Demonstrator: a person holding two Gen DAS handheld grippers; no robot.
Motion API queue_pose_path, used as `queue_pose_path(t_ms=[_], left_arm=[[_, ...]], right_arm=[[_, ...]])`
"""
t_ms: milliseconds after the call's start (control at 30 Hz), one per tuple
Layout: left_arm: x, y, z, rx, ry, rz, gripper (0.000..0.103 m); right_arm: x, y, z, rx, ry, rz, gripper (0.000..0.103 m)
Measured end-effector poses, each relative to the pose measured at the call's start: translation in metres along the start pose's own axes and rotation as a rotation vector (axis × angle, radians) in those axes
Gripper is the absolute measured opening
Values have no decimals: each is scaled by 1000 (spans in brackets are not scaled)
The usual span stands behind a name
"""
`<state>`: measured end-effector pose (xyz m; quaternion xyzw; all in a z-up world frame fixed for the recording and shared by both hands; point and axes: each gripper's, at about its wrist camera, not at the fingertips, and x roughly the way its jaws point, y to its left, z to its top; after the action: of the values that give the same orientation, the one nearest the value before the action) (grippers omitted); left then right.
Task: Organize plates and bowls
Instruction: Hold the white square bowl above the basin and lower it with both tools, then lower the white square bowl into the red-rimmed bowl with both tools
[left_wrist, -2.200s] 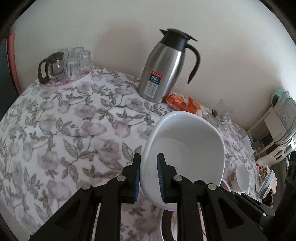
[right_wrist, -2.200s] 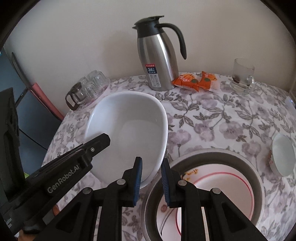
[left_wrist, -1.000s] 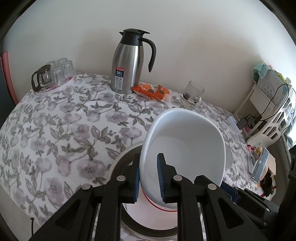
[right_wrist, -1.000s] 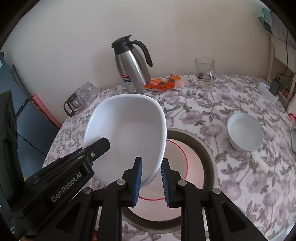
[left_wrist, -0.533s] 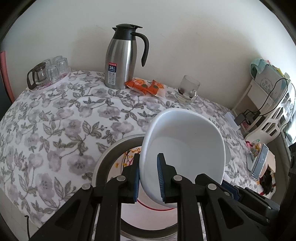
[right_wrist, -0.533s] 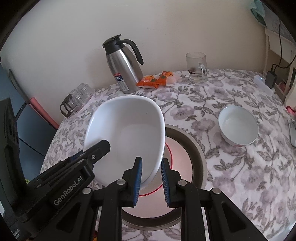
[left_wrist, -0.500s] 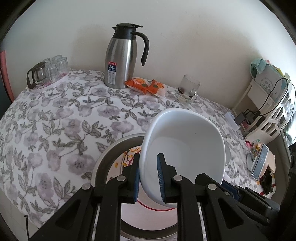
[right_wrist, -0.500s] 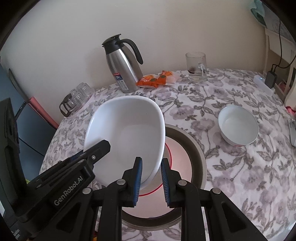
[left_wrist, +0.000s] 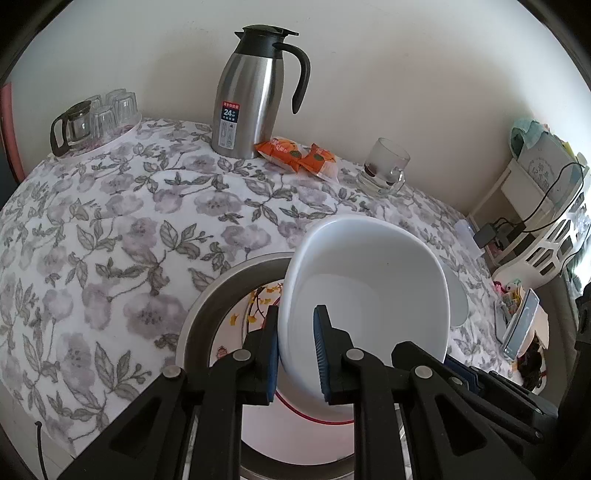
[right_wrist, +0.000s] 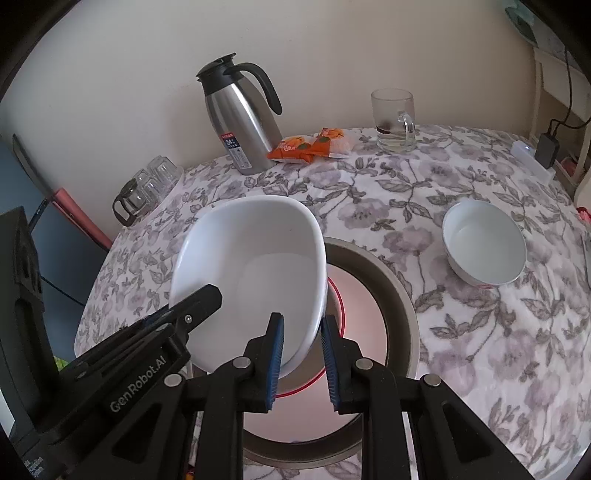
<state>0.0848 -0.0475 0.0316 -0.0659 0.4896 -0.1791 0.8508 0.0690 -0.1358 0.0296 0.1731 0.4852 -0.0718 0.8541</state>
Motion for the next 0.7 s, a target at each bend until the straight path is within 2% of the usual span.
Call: queue_pose_path(t_ms=[700], left_arm=[[-3, 3, -8, -19, 65, -31, 18]], right_arm=[[-2, -1, -4, 5, 48, -11, 23]])
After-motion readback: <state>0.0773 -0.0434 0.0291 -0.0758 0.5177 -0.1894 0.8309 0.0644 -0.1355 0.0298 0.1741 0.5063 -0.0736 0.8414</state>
